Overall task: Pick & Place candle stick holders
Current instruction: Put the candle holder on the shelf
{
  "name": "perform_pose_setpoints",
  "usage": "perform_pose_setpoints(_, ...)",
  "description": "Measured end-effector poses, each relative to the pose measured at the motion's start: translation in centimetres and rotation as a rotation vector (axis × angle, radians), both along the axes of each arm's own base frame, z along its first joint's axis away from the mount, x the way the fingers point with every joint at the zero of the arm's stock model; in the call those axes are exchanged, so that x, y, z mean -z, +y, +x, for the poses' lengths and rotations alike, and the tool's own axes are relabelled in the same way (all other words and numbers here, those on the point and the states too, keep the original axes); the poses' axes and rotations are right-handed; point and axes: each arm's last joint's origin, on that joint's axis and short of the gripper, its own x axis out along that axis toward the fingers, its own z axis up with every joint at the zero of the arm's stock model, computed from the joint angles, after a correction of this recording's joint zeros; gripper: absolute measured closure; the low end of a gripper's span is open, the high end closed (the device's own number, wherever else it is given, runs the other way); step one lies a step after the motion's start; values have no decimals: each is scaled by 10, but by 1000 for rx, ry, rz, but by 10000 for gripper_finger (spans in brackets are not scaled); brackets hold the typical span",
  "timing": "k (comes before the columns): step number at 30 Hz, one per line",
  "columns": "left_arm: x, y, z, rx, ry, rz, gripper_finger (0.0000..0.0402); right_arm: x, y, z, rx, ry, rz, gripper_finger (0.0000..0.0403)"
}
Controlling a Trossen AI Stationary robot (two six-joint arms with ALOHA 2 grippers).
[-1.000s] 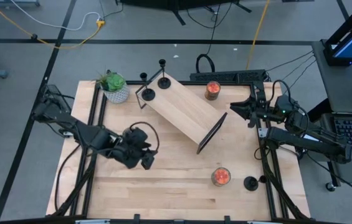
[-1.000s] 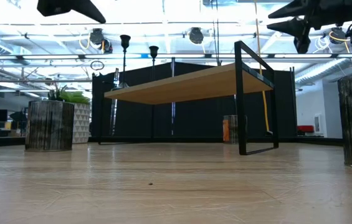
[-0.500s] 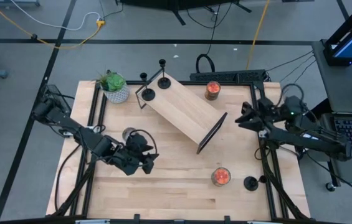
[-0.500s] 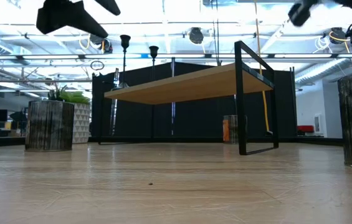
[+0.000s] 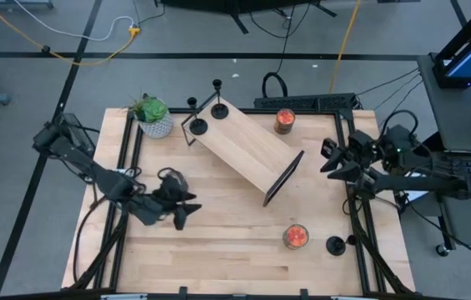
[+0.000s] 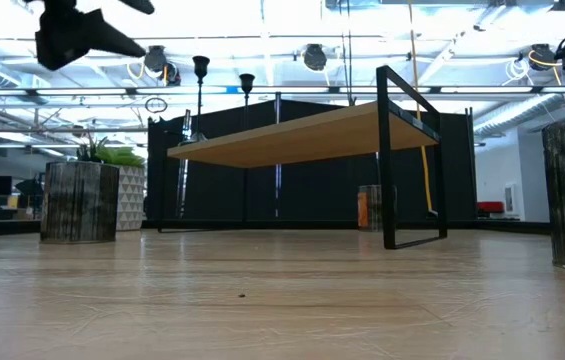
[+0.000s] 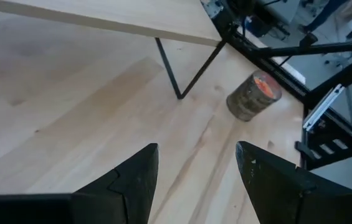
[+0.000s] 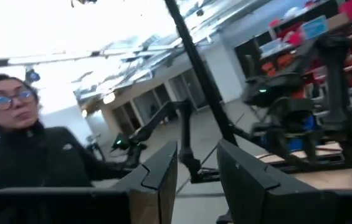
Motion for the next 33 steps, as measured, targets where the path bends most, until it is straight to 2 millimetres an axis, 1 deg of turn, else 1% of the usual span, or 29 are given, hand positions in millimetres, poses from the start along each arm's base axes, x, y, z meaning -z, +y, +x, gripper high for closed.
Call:
perform_pose_setpoints(3, 3, 6, -11, 4, -13, -8, 177, -21, 5, 6, -32, 57, -39, 298)
perform_pose_setpoints(6, 6, 11, -19, 8, -31, -14, 177, -36, 8, 13, -59, 191, -57, 298)
perform_pose_setpoints(10, 4, 16, -26, 15, -61, -19, 176, -44, 13, 21, -47, 479, -9, 298)
perform_pose_setpoints(16, 5, 18, -30, 18, -69, -20, 176, -46, 24, 22, -79, 941, 196, 298)
perform_pose_setpoints(22, 5, 18, -30, 26, -70, -12, 176, -38, 39, 14, -78, 1322, 475, 298)
perform_pose_setpoints(28, 5, 18, -30, 27, -69, -9, 176, -32, 56, 1, 7, 1549, 638, 298)
perform_pose_setpoints(33, 5, 18, -30, 27, -69, -11, 176, -30, 71, -10, 80, 1633, 685, 298)
